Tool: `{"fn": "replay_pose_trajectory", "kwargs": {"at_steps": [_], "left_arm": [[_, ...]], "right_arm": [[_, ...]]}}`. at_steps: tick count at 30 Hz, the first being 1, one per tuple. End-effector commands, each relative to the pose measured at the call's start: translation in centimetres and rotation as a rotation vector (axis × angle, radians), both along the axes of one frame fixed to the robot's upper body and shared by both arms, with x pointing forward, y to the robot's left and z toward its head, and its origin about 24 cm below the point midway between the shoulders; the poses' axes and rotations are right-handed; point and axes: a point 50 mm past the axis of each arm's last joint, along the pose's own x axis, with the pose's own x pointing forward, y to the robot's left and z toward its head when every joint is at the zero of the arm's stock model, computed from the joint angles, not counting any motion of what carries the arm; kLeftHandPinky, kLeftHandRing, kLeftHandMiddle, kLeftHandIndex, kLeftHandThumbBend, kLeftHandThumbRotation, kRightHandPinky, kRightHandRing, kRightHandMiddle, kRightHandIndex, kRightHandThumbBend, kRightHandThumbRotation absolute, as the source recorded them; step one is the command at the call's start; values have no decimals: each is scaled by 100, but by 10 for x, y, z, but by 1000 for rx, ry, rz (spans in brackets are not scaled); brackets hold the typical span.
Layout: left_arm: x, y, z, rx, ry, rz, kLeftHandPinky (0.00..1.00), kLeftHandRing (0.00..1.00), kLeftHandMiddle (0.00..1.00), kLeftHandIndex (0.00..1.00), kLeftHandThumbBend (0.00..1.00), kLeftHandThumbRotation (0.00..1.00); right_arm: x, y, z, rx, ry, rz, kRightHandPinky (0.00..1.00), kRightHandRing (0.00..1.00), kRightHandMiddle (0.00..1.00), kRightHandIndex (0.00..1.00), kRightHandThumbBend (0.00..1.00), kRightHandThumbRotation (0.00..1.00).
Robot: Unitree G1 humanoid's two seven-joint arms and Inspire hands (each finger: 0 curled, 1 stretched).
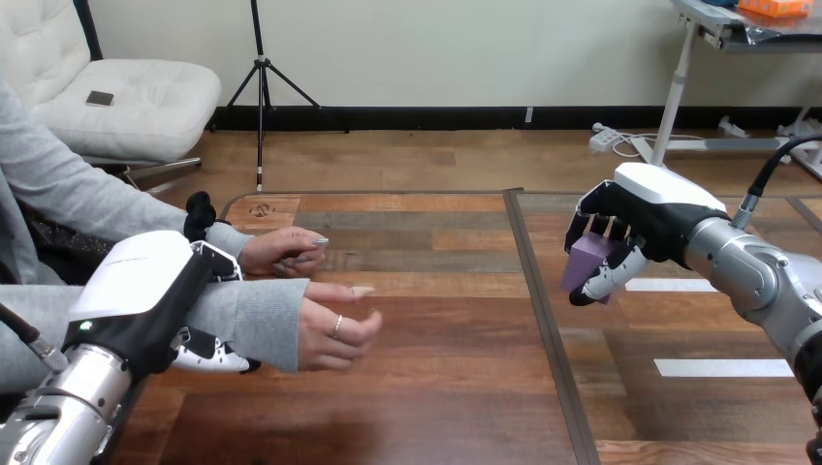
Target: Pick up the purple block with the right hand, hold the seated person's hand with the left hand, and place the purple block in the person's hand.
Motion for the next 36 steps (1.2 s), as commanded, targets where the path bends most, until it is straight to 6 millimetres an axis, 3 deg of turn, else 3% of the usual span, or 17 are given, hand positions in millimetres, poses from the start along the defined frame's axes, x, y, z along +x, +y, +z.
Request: {"fn": "replay_pose_trajectory", "kwargs": {"at_steps": [1, 36], "left_arm": [[20, -19, 66, -64, -324, -86, 18, 24, 29, 31, 73, 0], [29, -49, 56, -134, -313, -119, 19, 24, 29, 31, 67, 0]], "right_arm": [[18, 19, 47, 44, -172, 67, 41, 46, 49, 46, 74, 0], [20, 30, 46, 60, -164, 88, 40, 45, 49, 46, 73, 0]]}}
